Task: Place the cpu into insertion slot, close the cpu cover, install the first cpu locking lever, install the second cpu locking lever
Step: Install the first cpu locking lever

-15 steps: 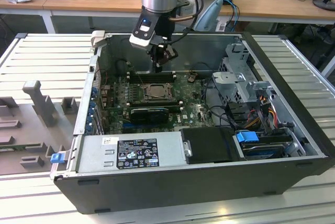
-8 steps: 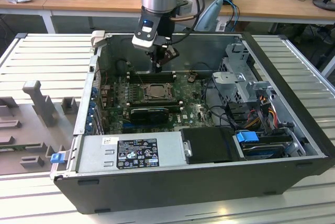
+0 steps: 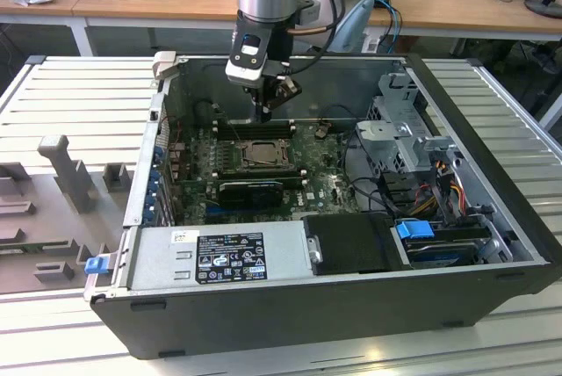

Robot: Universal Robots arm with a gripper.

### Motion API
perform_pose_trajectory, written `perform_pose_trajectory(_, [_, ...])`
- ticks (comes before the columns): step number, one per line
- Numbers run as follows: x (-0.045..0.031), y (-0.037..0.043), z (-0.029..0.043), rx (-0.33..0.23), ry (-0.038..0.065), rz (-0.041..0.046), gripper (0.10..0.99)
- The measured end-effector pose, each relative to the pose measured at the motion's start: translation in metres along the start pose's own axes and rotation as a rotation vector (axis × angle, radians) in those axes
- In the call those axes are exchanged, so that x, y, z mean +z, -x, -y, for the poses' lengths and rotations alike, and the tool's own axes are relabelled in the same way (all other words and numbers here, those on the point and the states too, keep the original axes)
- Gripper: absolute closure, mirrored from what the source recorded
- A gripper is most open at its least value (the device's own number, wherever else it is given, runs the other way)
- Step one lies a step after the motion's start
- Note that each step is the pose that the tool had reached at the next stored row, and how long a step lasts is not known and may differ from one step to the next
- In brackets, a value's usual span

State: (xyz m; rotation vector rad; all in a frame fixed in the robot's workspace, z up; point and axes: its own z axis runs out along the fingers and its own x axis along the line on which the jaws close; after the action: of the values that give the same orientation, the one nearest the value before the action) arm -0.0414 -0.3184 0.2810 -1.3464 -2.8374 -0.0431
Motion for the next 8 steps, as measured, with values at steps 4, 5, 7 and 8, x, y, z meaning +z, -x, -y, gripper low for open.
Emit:
perform_pose_trajectory(4, [0.0000, 0.0000, 0.0000, -0.037, 0.000, -0.0009, 0.980])
perform_pose_trajectory(5, [0.0000, 0.0000, 0.0000, -0.044, -0.001, -0.0011, 0.980])
perform_pose_trajectory(7, [0.0000, 0.0000, 0.0000, -0.061, -0.001, -0.0015, 0.980])
perform_pose_trajectory(8, [0.0000, 0.0000, 0.0000, -0.067, -0.001, -0.0017, 0.980])
